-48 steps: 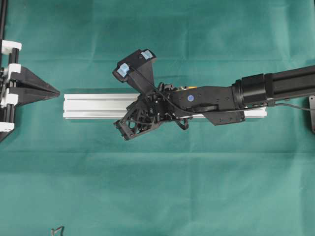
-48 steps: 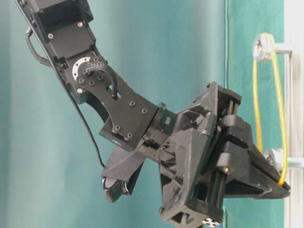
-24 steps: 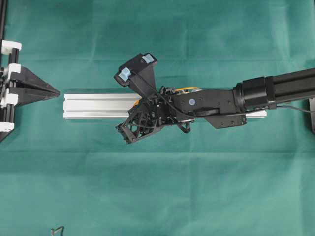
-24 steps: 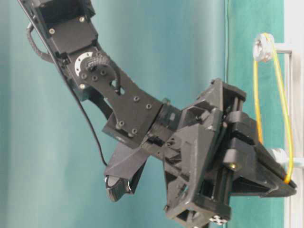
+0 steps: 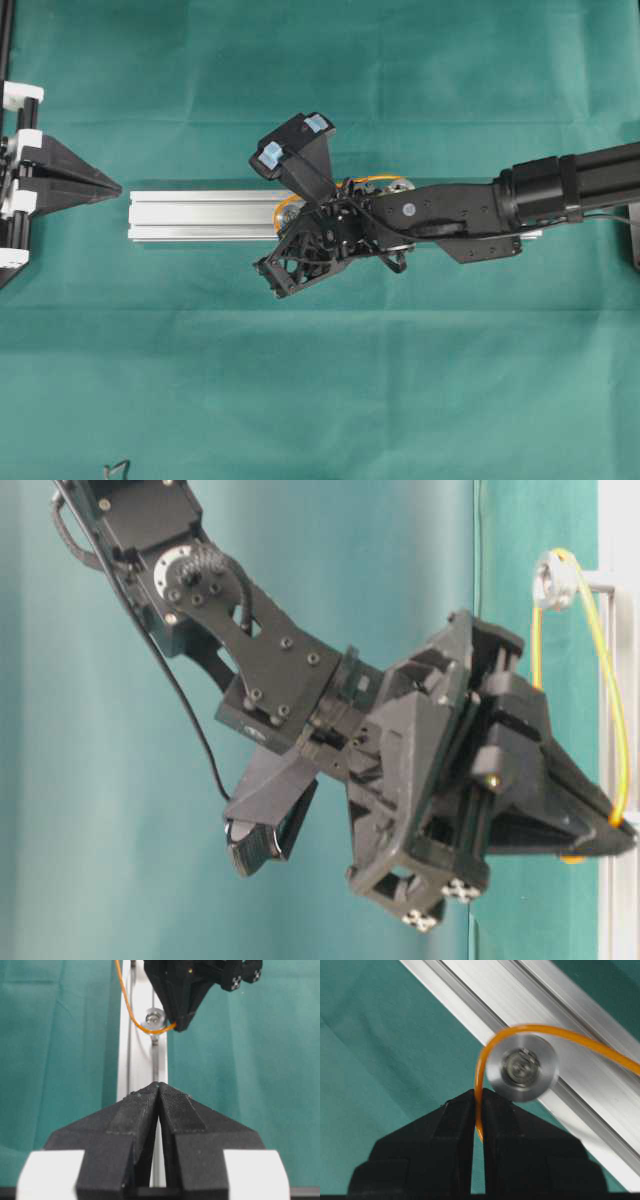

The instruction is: Hook the rubber onto the shaft.

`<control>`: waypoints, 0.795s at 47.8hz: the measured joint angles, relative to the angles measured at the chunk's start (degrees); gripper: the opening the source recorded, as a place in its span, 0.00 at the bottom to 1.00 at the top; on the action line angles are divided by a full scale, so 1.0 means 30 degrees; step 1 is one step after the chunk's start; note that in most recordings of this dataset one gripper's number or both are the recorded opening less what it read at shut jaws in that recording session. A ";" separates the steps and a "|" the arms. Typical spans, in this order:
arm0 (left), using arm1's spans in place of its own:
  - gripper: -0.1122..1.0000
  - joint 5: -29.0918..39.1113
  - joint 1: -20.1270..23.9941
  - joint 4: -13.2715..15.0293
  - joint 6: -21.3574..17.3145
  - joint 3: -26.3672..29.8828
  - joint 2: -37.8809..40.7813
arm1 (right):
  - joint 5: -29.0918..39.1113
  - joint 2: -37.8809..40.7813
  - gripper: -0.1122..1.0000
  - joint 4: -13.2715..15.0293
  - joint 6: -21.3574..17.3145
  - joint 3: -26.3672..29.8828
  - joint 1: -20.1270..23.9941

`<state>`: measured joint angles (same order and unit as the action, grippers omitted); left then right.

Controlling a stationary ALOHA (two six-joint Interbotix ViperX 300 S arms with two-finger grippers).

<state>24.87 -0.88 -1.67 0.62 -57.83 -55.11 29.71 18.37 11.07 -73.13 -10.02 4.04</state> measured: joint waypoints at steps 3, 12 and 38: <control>0.10 0.0000 0.0000 0.0000 0.0000 0.0029 0.0000 | 0.0000 -0.0176 0.16 0.0000 0.0000 -0.0146 0.0000; 0.10 0.0029 0.0000 0.0000 0.0000 0.0000 0.0000 | 0.0000 -0.0557 0.16 -0.0029 0.0029 -0.0586 0.0000; 0.10 0.0029 0.0000 0.0000 0.0000 0.0000 0.0000 | 0.0322 -0.0937 0.16 0.0000 0.0029 -0.1143 0.0176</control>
<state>24.96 -0.88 -1.67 0.62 -57.83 -55.11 30.67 15.56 11.07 -73.04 -13.45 4.57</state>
